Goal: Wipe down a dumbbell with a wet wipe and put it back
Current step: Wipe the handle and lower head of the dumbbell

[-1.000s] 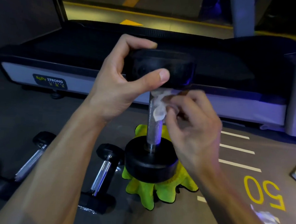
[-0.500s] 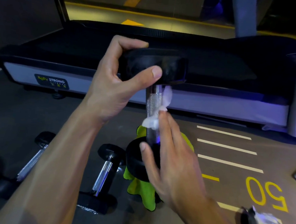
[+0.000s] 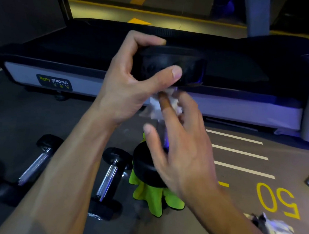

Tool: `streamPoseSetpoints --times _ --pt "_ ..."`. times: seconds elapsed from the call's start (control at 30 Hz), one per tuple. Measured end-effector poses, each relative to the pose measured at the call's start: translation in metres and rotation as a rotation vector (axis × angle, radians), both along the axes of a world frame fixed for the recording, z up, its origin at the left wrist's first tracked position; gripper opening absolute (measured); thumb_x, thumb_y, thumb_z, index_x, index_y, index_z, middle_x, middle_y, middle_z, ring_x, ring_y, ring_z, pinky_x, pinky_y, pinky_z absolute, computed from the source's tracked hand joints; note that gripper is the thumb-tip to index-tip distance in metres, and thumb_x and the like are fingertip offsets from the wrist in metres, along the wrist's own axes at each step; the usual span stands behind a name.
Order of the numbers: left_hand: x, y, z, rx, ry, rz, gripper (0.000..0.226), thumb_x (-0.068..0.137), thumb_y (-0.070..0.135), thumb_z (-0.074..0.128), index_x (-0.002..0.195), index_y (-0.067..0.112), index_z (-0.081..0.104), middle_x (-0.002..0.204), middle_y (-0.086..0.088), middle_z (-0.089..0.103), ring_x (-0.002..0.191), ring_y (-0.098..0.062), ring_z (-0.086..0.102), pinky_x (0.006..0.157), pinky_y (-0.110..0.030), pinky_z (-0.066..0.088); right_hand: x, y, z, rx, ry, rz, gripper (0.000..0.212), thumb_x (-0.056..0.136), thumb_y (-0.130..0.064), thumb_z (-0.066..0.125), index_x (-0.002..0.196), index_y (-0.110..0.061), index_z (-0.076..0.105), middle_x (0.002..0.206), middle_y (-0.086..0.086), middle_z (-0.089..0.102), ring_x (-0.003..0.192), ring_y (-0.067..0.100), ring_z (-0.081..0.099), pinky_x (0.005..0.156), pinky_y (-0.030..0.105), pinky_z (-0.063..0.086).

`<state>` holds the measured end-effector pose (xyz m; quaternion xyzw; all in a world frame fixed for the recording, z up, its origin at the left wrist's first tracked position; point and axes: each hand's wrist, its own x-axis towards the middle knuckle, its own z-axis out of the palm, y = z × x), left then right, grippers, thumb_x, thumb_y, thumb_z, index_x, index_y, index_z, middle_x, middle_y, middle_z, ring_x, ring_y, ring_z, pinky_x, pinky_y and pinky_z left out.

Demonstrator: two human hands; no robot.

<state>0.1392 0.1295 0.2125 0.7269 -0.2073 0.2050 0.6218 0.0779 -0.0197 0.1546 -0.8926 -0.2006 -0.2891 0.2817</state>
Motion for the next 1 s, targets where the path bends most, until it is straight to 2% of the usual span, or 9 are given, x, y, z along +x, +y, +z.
streamPoseSetpoints --times 0.2,0.47,0.53,0.63,0.7,0.77,0.83,0.9,1.0 --pt "0.004 -0.001 0.001 -0.008 0.007 0.024 0.044 0.085 0.035 0.082 0.119 0.022 0.058 0.114 0.007 0.064 0.104 -0.007 0.064 0.092 -0.029 0.053 -0.006 -0.002 -0.025 -0.128 -0.07 -0.004 0.044 0.102 -0.029 0.055 0.142 -0.01 0.06 0.144 0.005 0.051 0.125 0.026 0.049 0.102 0.037 0.048" --pt "0.004 -0.005 0.001 -0.006 -0.007 -0.021 0.044 0.088 0.022 0.082 0.123 0.013 0.057 0.111 0.008 0.064 0.099 -0.003 0.065 0.086 -0.022 0.052 0.011 -0.007 -0.005 -0.049 -0.009 0.024 0.044 0.101 -0.028 0.052 0.144 -0.019 0.056 0.131 0.002 0.041 0.117 0.022 0.047 0.091 0.034 0.048" --pt "0.004 -0.005 0.001 -0.017 -0.013 -0.02 0.044 0.086 0.025 0.083 0.121 0.015 0.058 0.111 0.009 0.064 0.099 -0.002 0.065 0.087 -0.021 0.051 0.0 -0.02 -0.025 0.055 0.032 0.155 0.034 0.101 -0.022 0.057 0.133 -0.016 0.066 0.122 0.0 0.049 0.109 0.02 0.055 0.09 0.034 0.05" --pt "0.004 -0.006 0.0 -0.022 -0.008 -0.018 0.046 0.083 0.032 0.082 0.119 0.018 0.058 0.112 0.007 0.064 0.099 -0.003 0.064 0.09 -0.024 0.051 0.0 -0.04 -0.037 0.269 0.175 0.24 0.009 0.093 -0.017 0.067 0.098 -0.016 0.074 0.103 -0.011 0.057 0.093 0.006 0.062 0.083 0.016 0.047" --pt "0.003 -0.005 0.0 -0.027 -0.013 -0.018 0.046 0.083 0.032 0.082 0.119 0.017 0.057 0.113 0.006 0.064 0.1 -0.003 0.063 0.09 -0.023 0.05 0.01 -0.05 -0.032 0.426 0.331 0.268 0.008 0.086 -0.013 0.071 0.085 -0.02 0.071 0.095 -0.012 0.061 0.087 0.01 0.065 0.078 0.02 0.053" --pt "0.002 -0.003 -0.001 -0.042 -0.014 -0.018 0.047 0.083 0.031 0.082 0.12 0.017 0.057 0.113 0.006 0.064 0.1 -0.003 0.064 0.089 -0.022 0.051 0.018 -0.062 -0.024 0.571 0.423 0.249 0.018 0.08 -0.009 0.072 0.089 -0.023 0.067 0.092 -0.008 0.065 0.081 0.013 0.067 0.074 0.03 0.058" --pt "0.001 -0.002 -0.001 -0.04 -0.012 -0.012 0.046 0.083 0.032 0.082 0.119 0.018 0.057 0.114 0.006 0.064 0.101 -0.003 0.065 0.09 -0.024 0.052 0.023 -0.072 -0.015 0.622 0.433 0.195 0.033 0.077 -0.007 0.075 0.101 -0.025 0.065 0.088 -0.01 0.063 0.077 0.012 0.063 0.071 0.028 0.055" --pt "0.001 -0.001 -0.001 -0.029 -0.005 -0.004 0.045 0.083 0.033 0.082 0.119 0.021 0.058 0.115 0.007 0.064 0.104 -0.006 0.065 0.093 -0.03 0.054 0.027 -0.077 -0.011 0.489 0.381 0.116 0.046 0.079 0.0 0.079 0.115 -0.025 0.064 0.092 -0.011 0.06 0.077 0.008 0.059 0.072 0.021 0.052" --pt "0.001 -0.001 -0.001 -0.022 -0.004 -0.007 0.045 0.083 0.033 0.081 0.119 0.021 0.057 0.115 0.008 0.064 0.104 -0.006 0.065 0.092 -0.028 0.053 0.034 -0.074 -0.006 0.013 0.159 0.005 0.046 0.081 0.003 0.073 0.123 -0.017 0.066 0.105 -0.008 0.055 0.085 0.01 0.057 0.077 0.015 0.038"
